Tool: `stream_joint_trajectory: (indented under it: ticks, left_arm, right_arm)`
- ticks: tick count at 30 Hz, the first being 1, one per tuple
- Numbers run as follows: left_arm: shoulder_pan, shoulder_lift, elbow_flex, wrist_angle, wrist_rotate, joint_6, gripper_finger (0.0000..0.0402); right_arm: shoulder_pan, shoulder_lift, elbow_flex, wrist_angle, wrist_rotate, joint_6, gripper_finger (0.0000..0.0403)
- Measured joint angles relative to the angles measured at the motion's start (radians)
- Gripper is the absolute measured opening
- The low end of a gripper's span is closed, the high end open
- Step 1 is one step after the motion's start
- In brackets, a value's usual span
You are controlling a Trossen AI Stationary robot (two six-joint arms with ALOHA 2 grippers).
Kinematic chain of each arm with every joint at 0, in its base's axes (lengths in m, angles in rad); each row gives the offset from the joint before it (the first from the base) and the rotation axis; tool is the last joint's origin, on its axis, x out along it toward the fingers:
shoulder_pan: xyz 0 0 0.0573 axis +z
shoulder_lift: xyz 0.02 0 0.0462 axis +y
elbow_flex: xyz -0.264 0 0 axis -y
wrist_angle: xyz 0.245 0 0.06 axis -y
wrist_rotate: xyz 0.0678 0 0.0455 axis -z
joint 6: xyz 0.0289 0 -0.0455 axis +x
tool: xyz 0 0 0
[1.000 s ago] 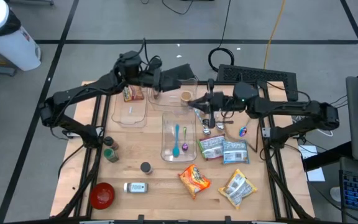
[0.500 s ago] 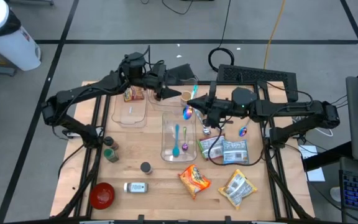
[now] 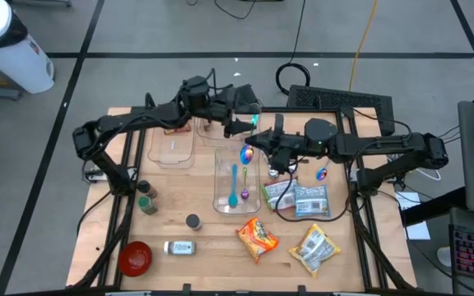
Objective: Pick & Place Food Item
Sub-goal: Put the left purple spoon into the bottom right transparent bin
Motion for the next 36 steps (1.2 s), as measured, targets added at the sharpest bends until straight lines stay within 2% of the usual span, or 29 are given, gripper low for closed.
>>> stream_joint_trajectory:
  ticks: [5, 20, 27, 36]
  left_arm:
    - [-0.001, 0.007, 0.0, 0.008, -0.003, -0.004, 0.0334]
    - [0.0, 0.007, 0.0, 0.055, -0.004, -0.015, 0.0136]
    - [0.0, 0.007, 0.0, 0.051, -0.004, -0.01, 0.0085]
    - [0.0, 0.007, -0.001, 0.051, 0.011, 0.08, 0.0012]
  right_arm:
    - [-0.001, 0.003, 0.0, -0.006, 0.001, 0.007, 0.0]
    - [-0.023, 0.007, 0.0, -0.021, 0.003, 0.03, 0.0]
    - [-0.023, 0.007, 0.0, -0.024, 0.004, 0.029, 0.0]
    - [-0.023, 0.007, 0.0, -0.03, 0.002, 0.026, 0.0]
